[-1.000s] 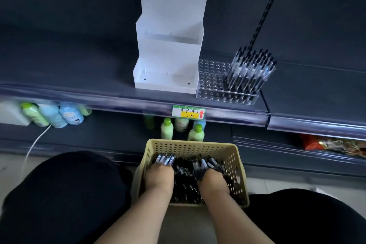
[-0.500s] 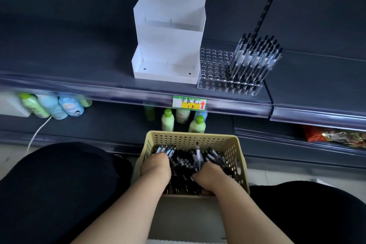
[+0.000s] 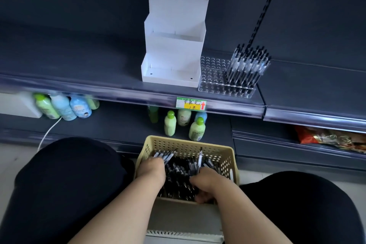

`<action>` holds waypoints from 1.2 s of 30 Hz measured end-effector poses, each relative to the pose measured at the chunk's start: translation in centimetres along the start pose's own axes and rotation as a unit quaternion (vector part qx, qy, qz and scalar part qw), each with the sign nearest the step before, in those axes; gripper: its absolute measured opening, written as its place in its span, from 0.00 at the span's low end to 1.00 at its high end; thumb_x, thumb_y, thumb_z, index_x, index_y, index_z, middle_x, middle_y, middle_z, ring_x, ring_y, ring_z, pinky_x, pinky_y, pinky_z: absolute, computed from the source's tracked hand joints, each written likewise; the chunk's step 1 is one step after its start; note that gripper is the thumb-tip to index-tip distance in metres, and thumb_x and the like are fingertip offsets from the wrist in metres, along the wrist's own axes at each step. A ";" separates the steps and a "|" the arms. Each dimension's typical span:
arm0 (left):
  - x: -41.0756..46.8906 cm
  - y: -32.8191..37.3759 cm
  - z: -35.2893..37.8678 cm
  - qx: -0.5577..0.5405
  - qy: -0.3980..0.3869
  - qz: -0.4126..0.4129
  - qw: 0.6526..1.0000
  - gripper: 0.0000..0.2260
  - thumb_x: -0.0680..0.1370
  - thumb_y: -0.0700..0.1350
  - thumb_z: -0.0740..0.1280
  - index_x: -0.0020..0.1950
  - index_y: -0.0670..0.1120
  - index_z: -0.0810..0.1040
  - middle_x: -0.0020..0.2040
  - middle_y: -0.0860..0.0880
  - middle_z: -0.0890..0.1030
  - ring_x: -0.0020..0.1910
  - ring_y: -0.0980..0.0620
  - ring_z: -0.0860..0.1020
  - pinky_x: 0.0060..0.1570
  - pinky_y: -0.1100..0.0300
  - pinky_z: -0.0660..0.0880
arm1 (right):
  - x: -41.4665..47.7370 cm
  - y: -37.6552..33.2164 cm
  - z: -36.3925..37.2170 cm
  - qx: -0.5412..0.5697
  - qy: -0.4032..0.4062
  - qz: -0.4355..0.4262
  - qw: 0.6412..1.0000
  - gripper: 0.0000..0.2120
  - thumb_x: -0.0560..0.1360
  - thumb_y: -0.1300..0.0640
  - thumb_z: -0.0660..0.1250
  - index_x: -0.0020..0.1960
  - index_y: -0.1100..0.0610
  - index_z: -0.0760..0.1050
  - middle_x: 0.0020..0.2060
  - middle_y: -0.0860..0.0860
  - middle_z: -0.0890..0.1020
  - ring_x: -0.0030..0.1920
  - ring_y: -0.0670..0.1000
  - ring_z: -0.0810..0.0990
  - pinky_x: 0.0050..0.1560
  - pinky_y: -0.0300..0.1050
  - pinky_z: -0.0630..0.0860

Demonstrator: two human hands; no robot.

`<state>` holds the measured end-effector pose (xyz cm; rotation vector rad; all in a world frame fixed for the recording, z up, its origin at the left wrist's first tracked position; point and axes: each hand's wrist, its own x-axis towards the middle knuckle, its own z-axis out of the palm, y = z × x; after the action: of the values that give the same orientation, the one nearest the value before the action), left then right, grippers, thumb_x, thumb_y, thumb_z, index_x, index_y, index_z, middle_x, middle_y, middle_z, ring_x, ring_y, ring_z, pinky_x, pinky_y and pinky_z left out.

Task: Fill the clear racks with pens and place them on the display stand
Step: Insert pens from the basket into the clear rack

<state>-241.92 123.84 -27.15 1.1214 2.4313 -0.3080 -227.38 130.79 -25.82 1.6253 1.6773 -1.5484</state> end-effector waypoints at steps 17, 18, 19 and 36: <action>-2.4 4.1 -11.4 -0.435 0.149 0.148 0.875 0.09 0.72 0.45 0.67 0.51 0.51 0.72 0.46 0.52 0.80 0.43 0.53 0.77 0.37 0.62 0.69 | -5.6 -7.4 -8.4 -0.033 0.322 -0.300 0.897 0.10 0.73 0.57 0.66 0.50 0.54 0.67 0.36 0.47 0.77 0.34 0.46 0.78 0.25 0.32 0.70; -2.4 4.3 -12.2 -0.451 0.153 0.153 0.866 0.08 0.73 0.45 0.68 0.51 0.51 0.73 0.46 0.52 0.80 0.44 0.53 0.78 0.40 0.61 0.71 | -6.1 -7.8 -8.9 -0.017 0.337 -0.314 0.887 0.12 0.73 0.58 0.66 0.50 0.53 0.64 0.35 0.46 0.75 0.32 0.44 0.76 0.21 0.29 0.66; -2.0 4.7 -13.1 -0.465 0.159 0.161 0.856 0.07 0.74 0.45 0.67 0.51 0.51 0.73 0.46 0.53 0.80 0.45 0.53 0.78 0.41 0.60 0.72 | -6.6 -8.3 -9.9 -0.003 0.354 -0.330 0.875 0.13 0.73 0.59 0.67 0.49 0.54 0.62 0.34 0.46 0.75 0.31 0.44 0.75 0.20 0.28 0.65; 6.1 9.4 -24.9 -0.515 0.272 0.310 0.751 0.09 0.74 0.46 0.70 0.48 0.57 0.72 0.39 0.58 0.83 0.38 0.63 0.79 0.35 0.76 0.70 | -7.6 -18.2 -22.7 0.070 0.488 -0.465 0.735 0.13 0.75 0.59 0.62 0.52 0.45 0.62 0.33 0.48 0.81 0.31 0.41 0.78 0.25 0.29 0.68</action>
<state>-245.70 143.29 -8.35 1.4026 1.8535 1.5586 -231.19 150.49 -3.45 1.9492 3.4210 -1.1077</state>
